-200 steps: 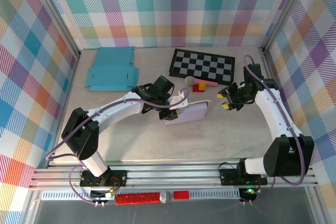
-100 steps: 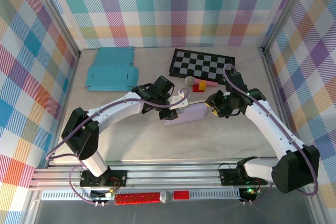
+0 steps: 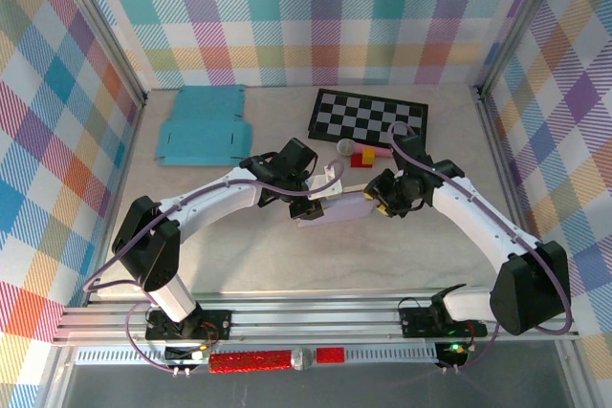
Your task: Fold the paper box
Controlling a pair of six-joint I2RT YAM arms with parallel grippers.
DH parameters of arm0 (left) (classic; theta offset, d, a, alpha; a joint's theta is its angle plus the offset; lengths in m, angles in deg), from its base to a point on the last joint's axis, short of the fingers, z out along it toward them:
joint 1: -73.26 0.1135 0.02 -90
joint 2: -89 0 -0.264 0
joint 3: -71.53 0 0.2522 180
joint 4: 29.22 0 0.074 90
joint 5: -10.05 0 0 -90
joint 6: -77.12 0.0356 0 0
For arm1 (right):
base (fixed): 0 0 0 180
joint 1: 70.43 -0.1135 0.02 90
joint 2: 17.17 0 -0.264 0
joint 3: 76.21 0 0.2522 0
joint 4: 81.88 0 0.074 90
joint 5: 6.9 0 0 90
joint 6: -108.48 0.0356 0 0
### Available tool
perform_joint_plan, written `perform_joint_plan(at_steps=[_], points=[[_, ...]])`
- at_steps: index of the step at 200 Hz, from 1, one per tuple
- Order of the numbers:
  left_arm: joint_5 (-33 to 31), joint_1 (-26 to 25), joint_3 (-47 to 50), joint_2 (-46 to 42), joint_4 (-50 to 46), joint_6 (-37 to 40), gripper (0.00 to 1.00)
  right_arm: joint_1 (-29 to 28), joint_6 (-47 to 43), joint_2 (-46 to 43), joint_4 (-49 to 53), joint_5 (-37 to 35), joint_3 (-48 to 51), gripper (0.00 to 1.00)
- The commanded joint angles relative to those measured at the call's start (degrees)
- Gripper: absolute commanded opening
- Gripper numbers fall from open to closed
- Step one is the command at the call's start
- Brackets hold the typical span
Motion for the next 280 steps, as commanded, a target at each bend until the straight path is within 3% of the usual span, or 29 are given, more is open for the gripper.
perform_joint_plan(at_steps=[1, 47, 87, 106, 140, 161, 224, 280], points=[[0.44, -0.7, -1.93, -0.05, 0.1, -0.39, 0.38, -0.55, -0.17, 1.15, 3.68, -1.9, -0.24, 0.4], [0.44, -0.72, -1.96, -0.36, -0.34, -0.45, 0.32, -0.72, -6.22, -0.67, 4.52, -4.58, -6.01, 0.4], [1.32, -0.54, -1.5, -1.79, -2.03, -0.3, 0.26, 0.33, -27.43, -3.33, 4.34, -9.45, -11.53, 0.4], [1.33, -0.33, -0.76, -2.86, -2.94, -0.04, 0.26, 2.08, -38.99, -3.33, 2.18, -5.16, -11.99, 0.39], [1.93, 0.66, 0.75, -5.12, -4.73, -0.12, 0.26, 3.9, -52.93, 1.47, 5.82, 3.78, -14.76, 0.29], [2.59, 1.47, 1.59, -6.73, -6.45, 0.05, 0.26, 3.92, -56.67, 2.84, 6.45, 5.46, -14.35, 0.28], [3.33, 2.92, 4.37, -9.5, -9.28, 0.71, 0.26, 3.81, -64.39, 4.91, 7.06, 11.76, -14.95, 0.42], [3.43, 3.41, 4.77, -9.04, -9.39, 1.11, 0.26, 3.24, -64.82, 5.59, 6.75, 13.49, -11.55, 0.43]])
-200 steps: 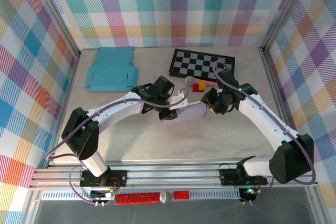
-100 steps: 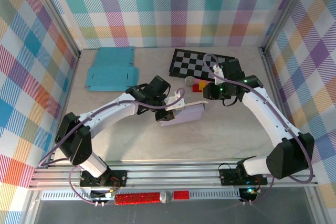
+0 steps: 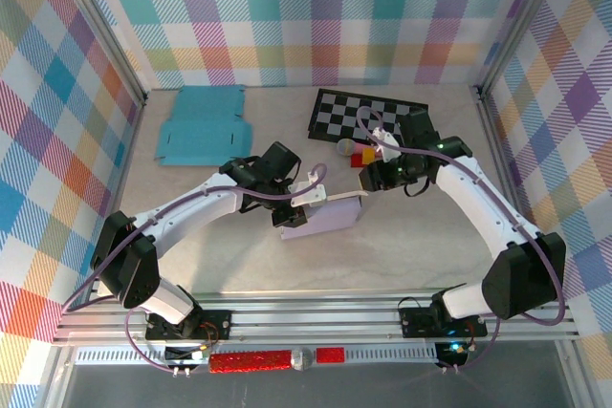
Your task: Fold the paper box
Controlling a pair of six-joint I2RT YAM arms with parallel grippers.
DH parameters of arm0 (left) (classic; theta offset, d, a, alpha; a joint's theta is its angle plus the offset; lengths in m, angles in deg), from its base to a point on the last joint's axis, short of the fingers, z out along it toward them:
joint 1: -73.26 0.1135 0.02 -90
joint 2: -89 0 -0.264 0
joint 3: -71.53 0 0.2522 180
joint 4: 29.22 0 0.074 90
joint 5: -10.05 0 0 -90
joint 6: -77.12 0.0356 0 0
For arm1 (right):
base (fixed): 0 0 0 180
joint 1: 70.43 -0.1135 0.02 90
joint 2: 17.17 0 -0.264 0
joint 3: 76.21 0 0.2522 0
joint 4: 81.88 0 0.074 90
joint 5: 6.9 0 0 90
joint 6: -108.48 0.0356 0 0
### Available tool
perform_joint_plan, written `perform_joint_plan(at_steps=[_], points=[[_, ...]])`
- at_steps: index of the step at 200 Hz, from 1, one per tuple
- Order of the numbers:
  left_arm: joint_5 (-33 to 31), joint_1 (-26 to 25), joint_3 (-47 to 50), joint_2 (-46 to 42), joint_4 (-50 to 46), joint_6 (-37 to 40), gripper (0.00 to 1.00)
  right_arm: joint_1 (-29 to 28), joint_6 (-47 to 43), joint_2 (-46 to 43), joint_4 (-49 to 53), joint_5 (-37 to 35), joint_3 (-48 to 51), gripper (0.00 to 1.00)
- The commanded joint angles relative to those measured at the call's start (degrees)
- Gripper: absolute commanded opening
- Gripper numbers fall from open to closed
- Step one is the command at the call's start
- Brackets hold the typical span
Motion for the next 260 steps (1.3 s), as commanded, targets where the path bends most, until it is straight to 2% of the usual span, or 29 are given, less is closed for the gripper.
perform_joint_plan(at_steps=[1, 127, 166, 260], points=[[1.66, 0.74, 0.46, -1.12, -1.28, 1.02, 0.26, -0.59, -1.9, 0.84, 0.92, 2.96, 0.92, 0.43], [1.92, 0.88, -0.04, 0.14, -0.85, 0.65, 0.26, -1.22, -0.25, 1.74, -0.24, 9.54, 3.63, 0.42], [2.1, 0.9, -0.13, 0.4, -0.93, 0.59, 0.26, -1.22, 0.83, 0.38, -0.33, 10.18, 4.49, 0.39], [2.28, 0.92, -0.13, 0.58, -0.67, 0.24, 0.26, -1.62, 0.54, 0.48, 2.19, 2.96, 3.19, 0.23]])
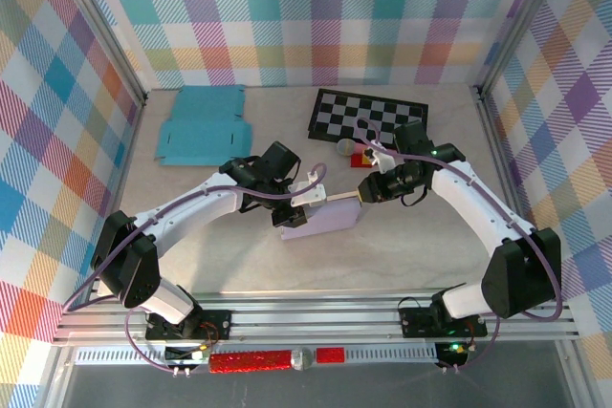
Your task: Fold the paper box
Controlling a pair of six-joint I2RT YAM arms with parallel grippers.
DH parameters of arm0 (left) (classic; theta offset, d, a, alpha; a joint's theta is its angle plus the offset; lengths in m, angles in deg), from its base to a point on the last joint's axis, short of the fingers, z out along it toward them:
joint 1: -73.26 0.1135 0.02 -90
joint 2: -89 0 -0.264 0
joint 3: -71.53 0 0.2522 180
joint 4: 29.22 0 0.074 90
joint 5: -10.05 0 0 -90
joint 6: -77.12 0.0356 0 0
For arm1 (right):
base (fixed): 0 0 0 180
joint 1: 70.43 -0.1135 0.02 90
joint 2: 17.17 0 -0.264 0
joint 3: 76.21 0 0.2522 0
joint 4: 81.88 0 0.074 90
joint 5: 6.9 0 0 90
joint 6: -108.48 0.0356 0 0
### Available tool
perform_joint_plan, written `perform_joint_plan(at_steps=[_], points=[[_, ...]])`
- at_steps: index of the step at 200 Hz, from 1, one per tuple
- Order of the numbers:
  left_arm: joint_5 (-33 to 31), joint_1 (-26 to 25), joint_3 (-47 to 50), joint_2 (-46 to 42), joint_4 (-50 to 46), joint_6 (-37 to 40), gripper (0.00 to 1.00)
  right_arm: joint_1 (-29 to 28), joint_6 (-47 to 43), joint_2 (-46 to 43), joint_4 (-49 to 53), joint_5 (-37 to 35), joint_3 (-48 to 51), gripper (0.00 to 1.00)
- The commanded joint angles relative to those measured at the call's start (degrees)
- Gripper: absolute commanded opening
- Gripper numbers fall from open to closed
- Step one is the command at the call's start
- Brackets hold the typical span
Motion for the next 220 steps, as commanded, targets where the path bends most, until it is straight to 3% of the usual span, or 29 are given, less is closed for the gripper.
perform_joint_plan(at_steps=[1, 135, 220], points=[[1.82, 0.77, -0.18, 0.39, -0.67, 0.06, 0.26, -0.59, -0.84, 0.18, 1.92, -2.04, -1.34, 0.22], [1.91, 0.76, -0.56, 0.91, -0.4, -0.71, 0.26, -3.99, 1.48, 1.34, 3.12, -11.24, -4.01, 0.03], [1.82, 1.1, -1.54, 2.4, 0.92, -3.86, 0.25, -5.12, 13.79, 0.56, 3.42, -13.86, -4.34, 0.0]])
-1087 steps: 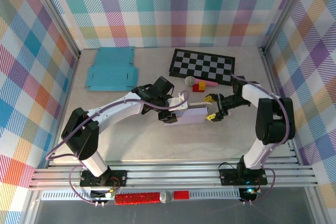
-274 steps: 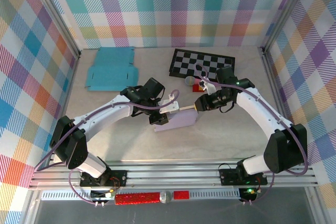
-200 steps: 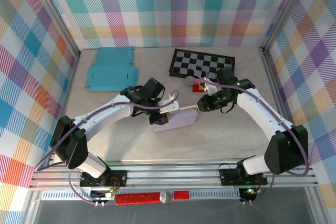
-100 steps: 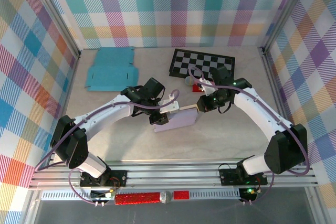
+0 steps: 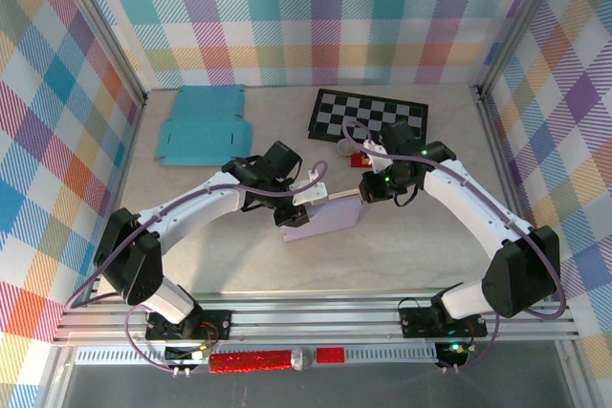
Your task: Fold the paper box
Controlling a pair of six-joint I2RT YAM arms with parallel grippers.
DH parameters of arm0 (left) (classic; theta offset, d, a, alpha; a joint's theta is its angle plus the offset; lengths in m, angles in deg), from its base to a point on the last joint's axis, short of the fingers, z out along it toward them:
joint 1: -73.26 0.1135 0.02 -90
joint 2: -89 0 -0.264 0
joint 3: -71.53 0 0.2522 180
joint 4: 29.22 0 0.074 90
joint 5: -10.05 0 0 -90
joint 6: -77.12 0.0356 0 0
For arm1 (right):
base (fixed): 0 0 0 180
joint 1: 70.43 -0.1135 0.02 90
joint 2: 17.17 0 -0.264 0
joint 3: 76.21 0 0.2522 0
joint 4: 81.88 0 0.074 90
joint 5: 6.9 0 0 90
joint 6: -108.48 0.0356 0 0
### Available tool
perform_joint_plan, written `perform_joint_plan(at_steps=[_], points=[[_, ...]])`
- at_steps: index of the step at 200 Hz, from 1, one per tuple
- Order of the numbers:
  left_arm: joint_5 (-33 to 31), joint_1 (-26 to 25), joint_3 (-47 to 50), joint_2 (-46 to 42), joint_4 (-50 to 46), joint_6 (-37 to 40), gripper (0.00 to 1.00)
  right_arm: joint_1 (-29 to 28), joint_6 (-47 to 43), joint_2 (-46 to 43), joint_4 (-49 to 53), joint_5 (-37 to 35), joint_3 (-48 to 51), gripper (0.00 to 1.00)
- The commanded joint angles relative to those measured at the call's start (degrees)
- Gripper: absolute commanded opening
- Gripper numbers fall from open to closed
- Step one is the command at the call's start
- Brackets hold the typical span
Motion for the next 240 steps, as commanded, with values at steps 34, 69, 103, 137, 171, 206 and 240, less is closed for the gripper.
perform_joint_plan(at_steps=[34, 69, 103, 137, 171, 206, 240], points=[[0.74, 0.9, -1.65, 1.45, 0.32, -1.25, 0.24, -0.14, 7.56, -0.59, 0.3, -1.45, -0.09, 0.0], [0.5, 1.3, -2.18, 2.16, 1.02, -2.41, 0.24, -0.69, 9.38, -2.74, -3.64, -2.38, 3.83, 0.0], [0.59, 1.77, -2.15, 2.43, 1.98, -3.36, 0.26, -2.4, 9.71, -5.64, -7.53, -6.58, 8.73, 0.0], [0.32, 2.14, -2.09, 2.36, 2.84, -4.41, 0.31, -4.1, 9.38, -7.09, -8.82, -10.0, 9.92, 0.0], [-0.3, 2.48, -1.58, 1.67, 3.83, -5.84, 0.41, -5.28, 9.39, -7.55, -9.14, -12.69, 12.06, 0.0], [-0.83, 2.57, -0.19, -0.86, 5.41, -8.6, 0.49, -5.77, 9.95, -8.76, -9.59, -13.51, 12.04, 0.0], [-0.37, 2.56, 1.47, -3.36, 5.09, -10.03, 0.61, -5.95, 10.61, -8.46, -9.06, -13.79, 10.44, 0.0]])
